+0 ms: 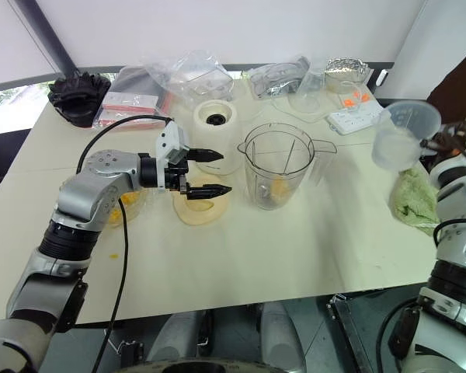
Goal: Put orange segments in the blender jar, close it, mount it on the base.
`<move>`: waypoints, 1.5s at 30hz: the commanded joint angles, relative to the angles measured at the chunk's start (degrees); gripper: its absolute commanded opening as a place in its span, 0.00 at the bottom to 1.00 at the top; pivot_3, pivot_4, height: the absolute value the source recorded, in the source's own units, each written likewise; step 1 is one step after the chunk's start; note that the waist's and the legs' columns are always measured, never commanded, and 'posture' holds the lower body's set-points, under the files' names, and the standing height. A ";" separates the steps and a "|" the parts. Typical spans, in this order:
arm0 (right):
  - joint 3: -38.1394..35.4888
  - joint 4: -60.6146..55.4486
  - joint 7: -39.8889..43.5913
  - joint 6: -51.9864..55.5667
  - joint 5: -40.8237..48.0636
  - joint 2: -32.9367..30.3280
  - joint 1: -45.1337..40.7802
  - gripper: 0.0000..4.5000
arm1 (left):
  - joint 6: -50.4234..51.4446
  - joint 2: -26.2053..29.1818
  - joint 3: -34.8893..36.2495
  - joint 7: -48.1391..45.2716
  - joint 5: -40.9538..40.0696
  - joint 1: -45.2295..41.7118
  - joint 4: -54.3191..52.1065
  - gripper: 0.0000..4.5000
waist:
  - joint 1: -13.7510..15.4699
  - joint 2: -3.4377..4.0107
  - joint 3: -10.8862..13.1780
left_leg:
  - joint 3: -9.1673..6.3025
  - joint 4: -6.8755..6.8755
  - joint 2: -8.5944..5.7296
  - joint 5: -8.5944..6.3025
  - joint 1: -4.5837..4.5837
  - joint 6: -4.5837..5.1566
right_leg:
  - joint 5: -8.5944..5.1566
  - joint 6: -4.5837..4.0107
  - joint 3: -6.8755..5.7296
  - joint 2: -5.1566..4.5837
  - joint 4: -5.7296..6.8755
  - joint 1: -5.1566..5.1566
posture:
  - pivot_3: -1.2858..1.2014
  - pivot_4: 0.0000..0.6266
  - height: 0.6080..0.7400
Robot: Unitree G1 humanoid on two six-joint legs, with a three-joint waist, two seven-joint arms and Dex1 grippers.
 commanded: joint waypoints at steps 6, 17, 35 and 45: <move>2.53 -13.47 0.49 9.74 2.11 -8.00 -8.63 0.00 | 2.31 -0.93 3.51 1.71 -4.32 -2.82 -2.04 1.00 | 0.17 -0.02 0.00 | -0.04 0.00 0.01 0.00 -0.08 0.00 | -0.01 -0.01 -0.03 0.02 -0.05 -0.03 | 0.52 0.24 1.00; 10.39 -20.50 3.63 11.95 -3.46 -13.69 -10.54 0.00 | 2.76 -1.40 4.39 2.69 -6.01 -3.08 -1.91 1.00 | 0.32 -0.02 0.01 | -0.01 0.00 -0.01 0.00 -0.53 0.00 | 0.00 0.00 -0.03 -0.02 -0.05 -0.49 | 0.52 0.24 1.00; 15.59 -25.03 9.84 10.58 -11.77 -16.03 -10.45 0.00 | 2.39 -1.94 4.32 3.60 -6.06 -3.40 -1.64 1.00 | 0.30 -0.02 0.01 | 0.01 0.01 -0.01 0.00 -0.53 0.00 | 0.00 0.00 -0.03 -0.02 -0.04 -0.52 | 0.52 0.24 1.00; 18.49 -26.41 13.91 9.28 -14.81 -16.82 -10.73 0.00 | 3.30 -2.40 4.58 4.66 -6.79 -3.39 -2.06 1.00 | 0.32 -0.02 0.01 | 0.01 0.01 -0.01 0.00 -0.54 0.00 | 0.00 0.00 -0.03 -0.02 -0.04 -0.52 | 0.52 0.24 1.00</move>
